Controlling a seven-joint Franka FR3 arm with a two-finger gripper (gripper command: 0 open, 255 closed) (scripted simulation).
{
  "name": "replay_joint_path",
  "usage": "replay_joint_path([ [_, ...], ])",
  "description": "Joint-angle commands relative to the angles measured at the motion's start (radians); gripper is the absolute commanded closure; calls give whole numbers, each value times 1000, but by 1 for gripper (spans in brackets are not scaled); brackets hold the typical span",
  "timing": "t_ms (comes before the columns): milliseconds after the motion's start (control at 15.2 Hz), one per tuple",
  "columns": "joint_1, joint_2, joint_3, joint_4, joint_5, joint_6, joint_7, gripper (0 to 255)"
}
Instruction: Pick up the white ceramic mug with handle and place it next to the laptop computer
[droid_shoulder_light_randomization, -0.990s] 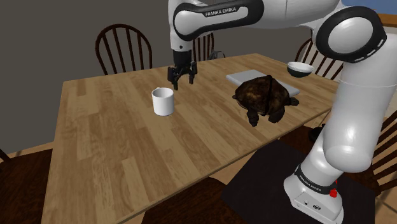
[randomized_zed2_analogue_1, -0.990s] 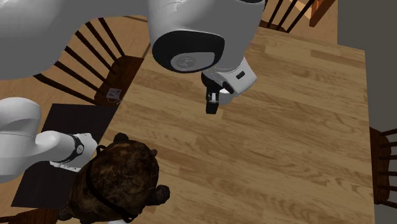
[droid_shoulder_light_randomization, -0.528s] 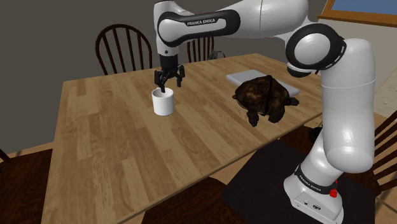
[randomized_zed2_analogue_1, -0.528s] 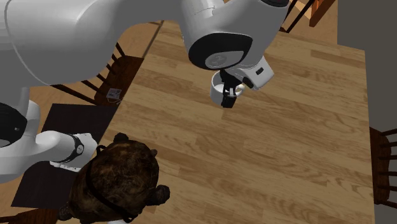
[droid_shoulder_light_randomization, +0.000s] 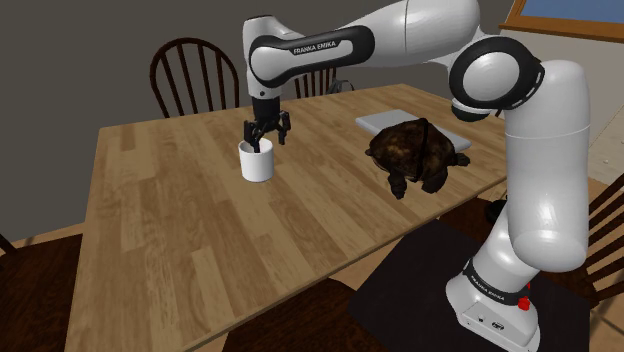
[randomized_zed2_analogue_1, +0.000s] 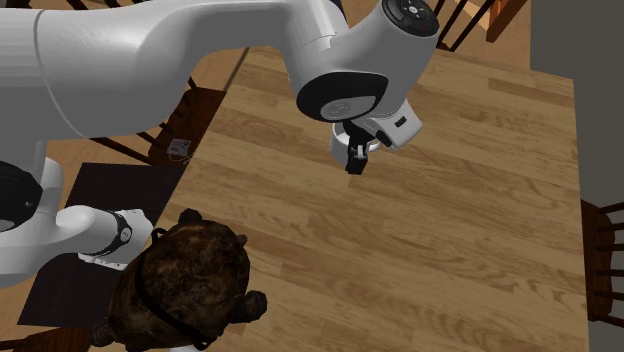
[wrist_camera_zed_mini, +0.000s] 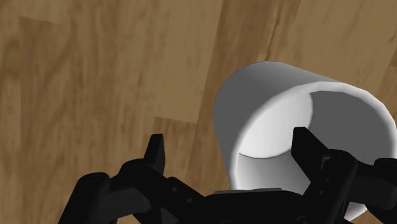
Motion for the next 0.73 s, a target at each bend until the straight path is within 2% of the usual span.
replay_joint_path([
  [0,0,1,0,-1,0,1,0,0],
  [198,0,0,0,-1,0,1,0,0],
  [264,0,0,0,-1,0,1,0,255],
  [660,0,0,0,0,0,1,0,255],
])
